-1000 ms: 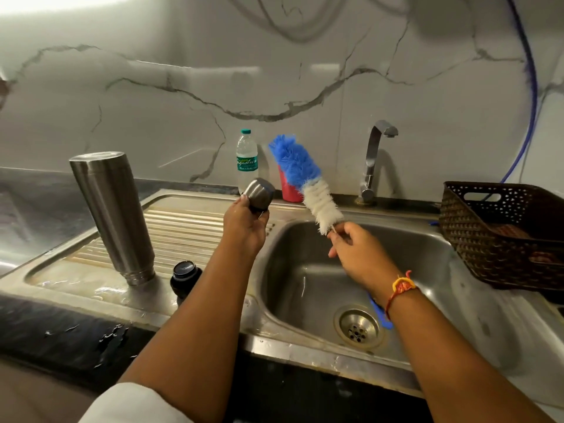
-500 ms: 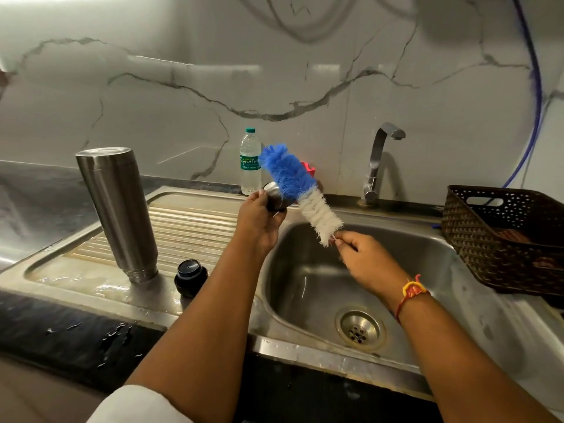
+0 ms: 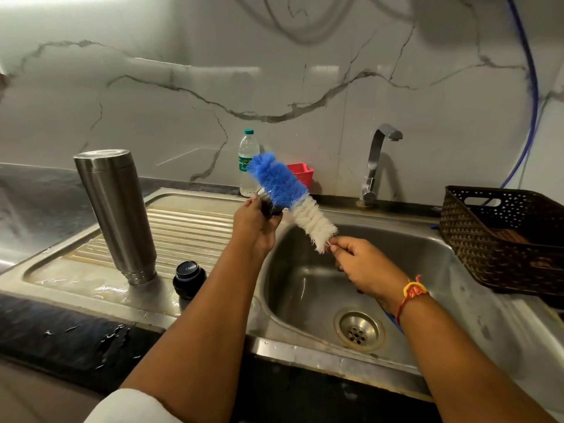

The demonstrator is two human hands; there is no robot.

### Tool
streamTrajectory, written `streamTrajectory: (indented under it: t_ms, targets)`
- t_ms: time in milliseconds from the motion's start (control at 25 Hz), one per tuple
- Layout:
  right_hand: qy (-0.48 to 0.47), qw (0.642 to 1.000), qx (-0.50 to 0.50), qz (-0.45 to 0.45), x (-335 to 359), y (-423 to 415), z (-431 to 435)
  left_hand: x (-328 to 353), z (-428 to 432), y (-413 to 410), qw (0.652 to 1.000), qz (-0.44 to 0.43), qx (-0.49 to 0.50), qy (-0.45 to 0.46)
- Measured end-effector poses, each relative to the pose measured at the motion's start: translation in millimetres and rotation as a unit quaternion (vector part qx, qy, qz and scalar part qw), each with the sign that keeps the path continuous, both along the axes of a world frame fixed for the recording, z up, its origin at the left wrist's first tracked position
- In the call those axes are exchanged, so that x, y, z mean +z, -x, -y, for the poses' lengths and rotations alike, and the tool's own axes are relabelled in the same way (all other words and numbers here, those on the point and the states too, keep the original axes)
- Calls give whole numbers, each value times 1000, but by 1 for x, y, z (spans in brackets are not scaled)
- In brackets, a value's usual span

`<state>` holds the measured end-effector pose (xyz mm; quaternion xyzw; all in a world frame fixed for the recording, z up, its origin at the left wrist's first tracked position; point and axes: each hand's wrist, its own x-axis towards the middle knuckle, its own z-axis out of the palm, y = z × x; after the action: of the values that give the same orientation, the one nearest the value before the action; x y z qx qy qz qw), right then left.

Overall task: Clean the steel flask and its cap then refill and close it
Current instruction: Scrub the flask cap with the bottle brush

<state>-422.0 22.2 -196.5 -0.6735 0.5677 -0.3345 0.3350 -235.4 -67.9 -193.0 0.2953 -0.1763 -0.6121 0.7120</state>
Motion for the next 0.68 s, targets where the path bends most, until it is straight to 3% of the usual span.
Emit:
streamTrajectory:
  t_ms: [120,400,560,680]
  targets:
    - [9,1000,-11,17,0,-1,2,-1,-5,12,998,49,-33,-1]
    - [20,994,-55,88,0,3,2,6,6,-12,998,-52,44,9]
    - [8,995,-41,96,2,-1,1,0,-6,10,1000,15,-6,4]
    - [-3,996,-35,78,0,0,1,-1,-3,6,1000,12,10,12]
